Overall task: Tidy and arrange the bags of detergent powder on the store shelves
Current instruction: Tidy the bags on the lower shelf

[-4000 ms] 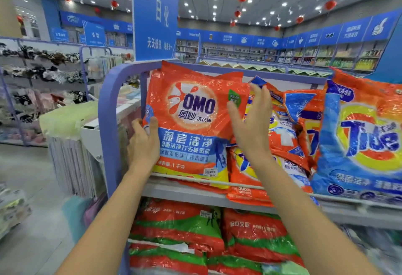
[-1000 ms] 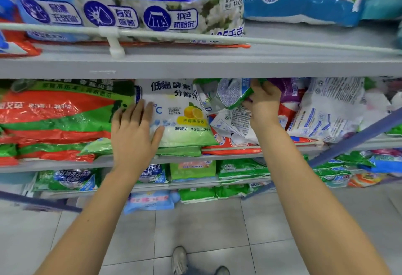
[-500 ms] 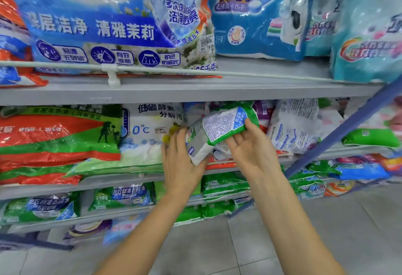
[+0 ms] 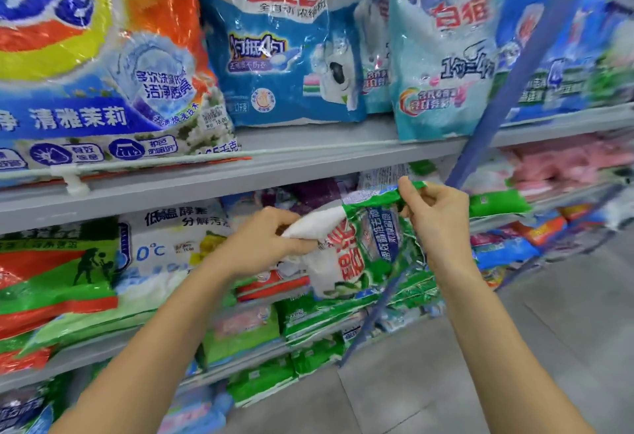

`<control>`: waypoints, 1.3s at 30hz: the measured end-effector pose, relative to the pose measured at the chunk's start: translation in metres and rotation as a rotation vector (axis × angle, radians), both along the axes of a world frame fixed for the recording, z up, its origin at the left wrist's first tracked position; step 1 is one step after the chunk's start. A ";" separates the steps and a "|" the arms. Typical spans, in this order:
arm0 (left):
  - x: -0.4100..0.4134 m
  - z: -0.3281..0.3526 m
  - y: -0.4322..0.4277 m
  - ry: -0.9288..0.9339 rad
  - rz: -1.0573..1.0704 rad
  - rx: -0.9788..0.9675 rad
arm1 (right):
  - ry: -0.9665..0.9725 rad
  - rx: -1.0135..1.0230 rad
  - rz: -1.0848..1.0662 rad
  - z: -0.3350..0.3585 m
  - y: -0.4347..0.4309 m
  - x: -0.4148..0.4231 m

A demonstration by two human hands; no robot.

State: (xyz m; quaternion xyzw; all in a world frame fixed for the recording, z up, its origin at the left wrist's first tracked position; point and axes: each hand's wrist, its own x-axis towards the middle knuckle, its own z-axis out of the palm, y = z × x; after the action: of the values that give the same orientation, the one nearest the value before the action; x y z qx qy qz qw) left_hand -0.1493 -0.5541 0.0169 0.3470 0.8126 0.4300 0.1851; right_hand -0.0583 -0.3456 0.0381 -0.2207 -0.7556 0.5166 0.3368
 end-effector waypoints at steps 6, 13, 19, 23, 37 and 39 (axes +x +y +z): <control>0.013 0.022 0.057 -0.450 -0.218 0.081 | 0.013 -0.050 -0.009 0.001 0.051 0.030; 0.048 0.040 0.138 -0.592 -0.308 0.151 | 0.011 0.070 -0.043 -0.011 0.120 0.093; 0.090 0.067 0.232 -0.457 -0.417 -0.022 | -0.074 1.092 0.122 0.029 0.173 0.131; 0.119 0.085 0.289 -0.376 -0.429 -0.051 | -0.220 0.975 0.184 0.039 0.214 0.150; 0.140 0.045 0.412 -0.135 -0.451 0.196 | 0.176 0.529 -0.086 0.085 0.349 0.196; 0.136 0.046 0.435 -0.099 -0.404 0.267 | 0.229 0.433 -0.079 0.096 0.372 0.193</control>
State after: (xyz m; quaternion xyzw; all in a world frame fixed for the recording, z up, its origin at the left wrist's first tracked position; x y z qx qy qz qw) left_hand -0.0130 -0.1193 0.0633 0.5024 0.6526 0.5043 0.2596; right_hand 0.1350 0.0260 0.1339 -0.1131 -0.7964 0.3508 0.4796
